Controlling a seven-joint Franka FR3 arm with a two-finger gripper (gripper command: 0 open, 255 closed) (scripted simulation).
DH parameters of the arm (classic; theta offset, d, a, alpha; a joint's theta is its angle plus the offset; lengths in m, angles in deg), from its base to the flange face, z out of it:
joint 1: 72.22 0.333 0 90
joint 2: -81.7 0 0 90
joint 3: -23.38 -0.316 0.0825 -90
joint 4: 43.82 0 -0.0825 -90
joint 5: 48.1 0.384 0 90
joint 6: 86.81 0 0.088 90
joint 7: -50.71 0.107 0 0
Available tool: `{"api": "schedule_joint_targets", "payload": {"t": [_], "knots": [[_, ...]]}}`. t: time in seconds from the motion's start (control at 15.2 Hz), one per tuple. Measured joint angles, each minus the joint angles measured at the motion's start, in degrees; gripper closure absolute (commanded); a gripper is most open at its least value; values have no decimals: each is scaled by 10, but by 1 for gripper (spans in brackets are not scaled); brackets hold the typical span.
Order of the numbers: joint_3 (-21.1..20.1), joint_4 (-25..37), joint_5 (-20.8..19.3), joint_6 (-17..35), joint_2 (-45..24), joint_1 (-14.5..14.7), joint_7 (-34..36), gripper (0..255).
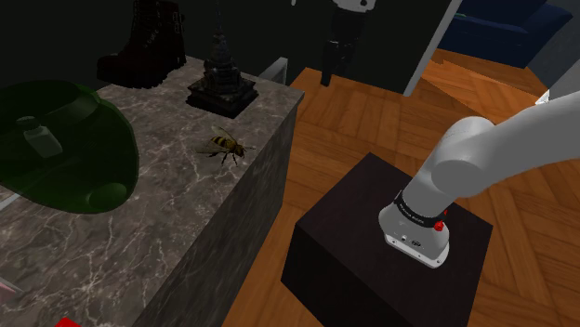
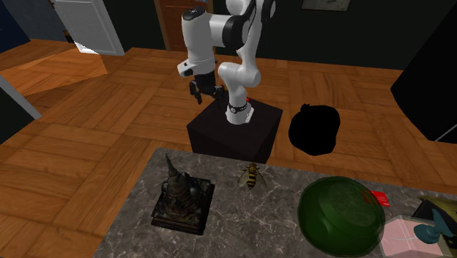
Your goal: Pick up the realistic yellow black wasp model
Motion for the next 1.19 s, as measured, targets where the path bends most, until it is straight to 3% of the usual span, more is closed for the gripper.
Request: {"api": "schedule_joint_targets", "payload": {"t": [0.59,1.19], "knots": [[-38,40,62,94,-139,55,-18,0],[-79,129,109,162,-296,103,-40,0]]}}
